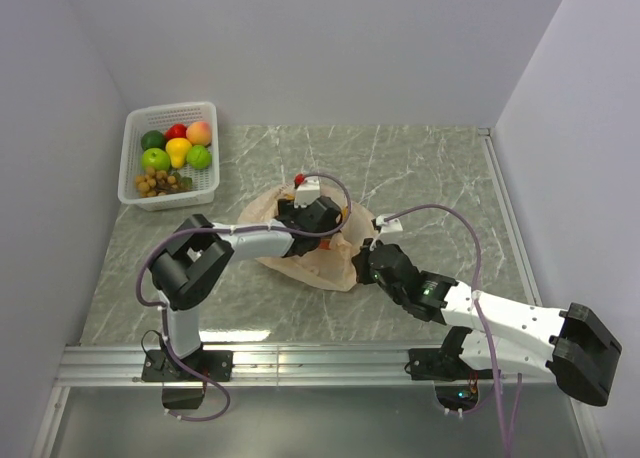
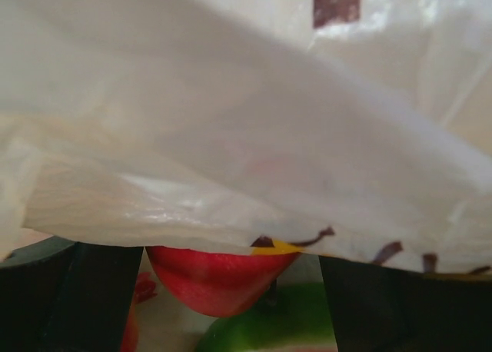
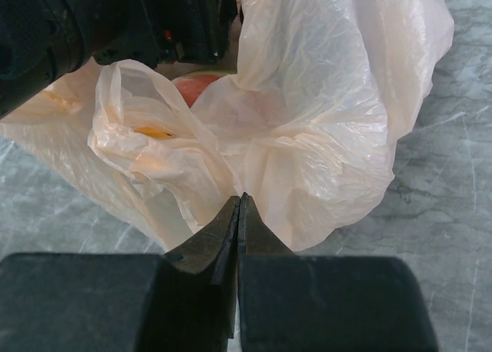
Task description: Untie the knot of the plastic bag and take out the fruit
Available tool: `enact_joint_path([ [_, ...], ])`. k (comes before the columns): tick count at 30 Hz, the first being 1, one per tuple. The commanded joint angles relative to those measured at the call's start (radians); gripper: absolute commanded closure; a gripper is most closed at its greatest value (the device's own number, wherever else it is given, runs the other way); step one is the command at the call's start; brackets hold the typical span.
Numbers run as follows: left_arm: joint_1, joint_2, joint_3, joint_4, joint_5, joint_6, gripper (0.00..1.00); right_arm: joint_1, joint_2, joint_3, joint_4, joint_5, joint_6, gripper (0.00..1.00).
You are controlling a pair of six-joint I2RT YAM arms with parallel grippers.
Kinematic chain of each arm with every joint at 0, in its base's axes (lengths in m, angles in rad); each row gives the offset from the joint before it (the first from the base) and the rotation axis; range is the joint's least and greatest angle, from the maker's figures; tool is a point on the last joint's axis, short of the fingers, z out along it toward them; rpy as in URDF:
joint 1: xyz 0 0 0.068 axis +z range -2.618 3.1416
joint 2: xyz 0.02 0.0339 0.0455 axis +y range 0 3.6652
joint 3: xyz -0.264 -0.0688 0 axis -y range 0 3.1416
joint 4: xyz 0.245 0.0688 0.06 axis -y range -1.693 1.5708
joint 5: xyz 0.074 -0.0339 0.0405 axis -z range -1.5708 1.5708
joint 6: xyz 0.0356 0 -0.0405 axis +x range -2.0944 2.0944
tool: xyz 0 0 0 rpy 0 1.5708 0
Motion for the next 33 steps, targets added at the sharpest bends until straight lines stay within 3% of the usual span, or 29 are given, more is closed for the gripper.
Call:
enact_joint_path([
  [1,0.001,-0.082,-0.042,-0.012,0.057,-0.036,0.56,0.008,-0.001,0.023,0.010,0.041,0.006,1.00],
  [2,0.003,-0.100,-0.061,-0.009,0.063,-0.038,0.66,0.008,0.000,0.026,0.006,0.046,0.007,1.00],
  [5,0.001,-0.166,-0.087,-0.036,0.071,-0.047,0.82,0.004,0.015,0.055,0.001,0.055,-0.002,1.00],
  [10,0.003,-0.279,-0.170,-0.001,0.134,-0.044,0.99,0.001,0.048,0.107,-0.065,0.069,-0.005,1.00],
  [24,0.003,-0.537,-0.326,0.016,0.387,-0.002,0.99,-0.022,0.049,0.180,-0.100,0.173,-0.027,1.00],
  [33,0.003,-0.712,-0.311,-0.016,0.506,0.061,0.99,-0.022,0.063,0.140,-0.068,0.163,-0.047,1.00],
])
